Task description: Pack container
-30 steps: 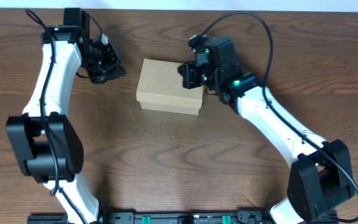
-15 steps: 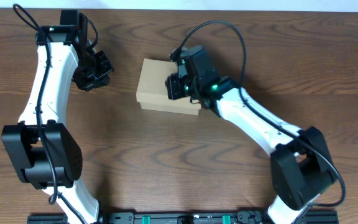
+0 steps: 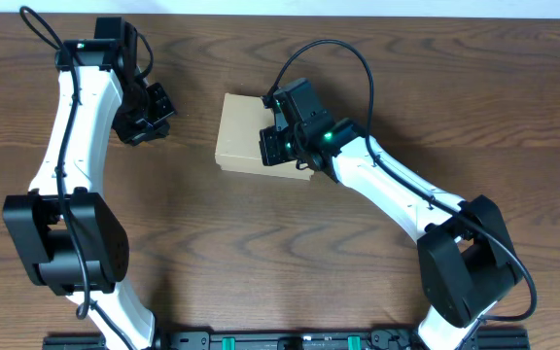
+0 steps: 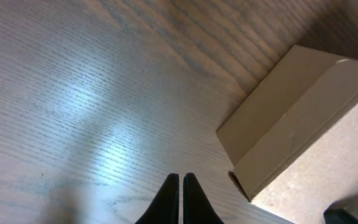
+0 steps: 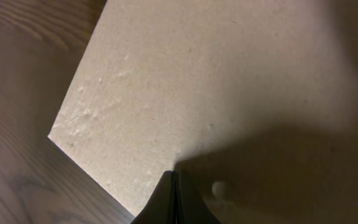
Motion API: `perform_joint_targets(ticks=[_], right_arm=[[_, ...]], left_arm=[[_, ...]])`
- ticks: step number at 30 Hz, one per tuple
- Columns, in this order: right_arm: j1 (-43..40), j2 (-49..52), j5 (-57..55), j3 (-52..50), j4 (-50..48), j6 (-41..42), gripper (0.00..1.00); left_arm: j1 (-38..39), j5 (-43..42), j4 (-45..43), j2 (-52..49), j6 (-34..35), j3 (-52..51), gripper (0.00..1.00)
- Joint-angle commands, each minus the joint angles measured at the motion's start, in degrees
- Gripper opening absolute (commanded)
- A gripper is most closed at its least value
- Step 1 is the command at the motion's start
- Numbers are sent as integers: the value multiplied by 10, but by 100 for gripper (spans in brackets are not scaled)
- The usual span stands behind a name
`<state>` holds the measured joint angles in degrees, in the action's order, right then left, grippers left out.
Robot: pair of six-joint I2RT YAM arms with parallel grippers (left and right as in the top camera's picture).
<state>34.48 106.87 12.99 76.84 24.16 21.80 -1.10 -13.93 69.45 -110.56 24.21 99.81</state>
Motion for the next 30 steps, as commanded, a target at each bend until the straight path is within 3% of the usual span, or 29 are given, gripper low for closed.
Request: perform_joint_targets(ticks=[1,4,6,8,10,11,18,23,30], right_arm=[[4,9,58,2,-3,-33,1],[4,-6,70,29,0,-34,4],[4,-14,70,50,10,-47,40],[4,-17,70,78,31,-68,99],[4,-19,70,113,65,-96,98],[4,-20,69,128,78,-105,99],[-4,-35,58,202,133,-125,99],[-30,-83,59,204,167,-160,99],[-74,-191,35,204,276,-259,99]], left_arm=[[-1,8,17,8,7,15,5],[-1,8,46,10,6,39,5],[-1,8,66,11,6,62,12],[-1,5,84,11,6,87,29],[-1,-1,112,11,6,119,80],[-1,-3,123,11,6,132,96],[-1,-17,181,12,6,202,96],[-4,-73,207,14,-45,251,96],[-4,-22,204,90,-102,271,96]])
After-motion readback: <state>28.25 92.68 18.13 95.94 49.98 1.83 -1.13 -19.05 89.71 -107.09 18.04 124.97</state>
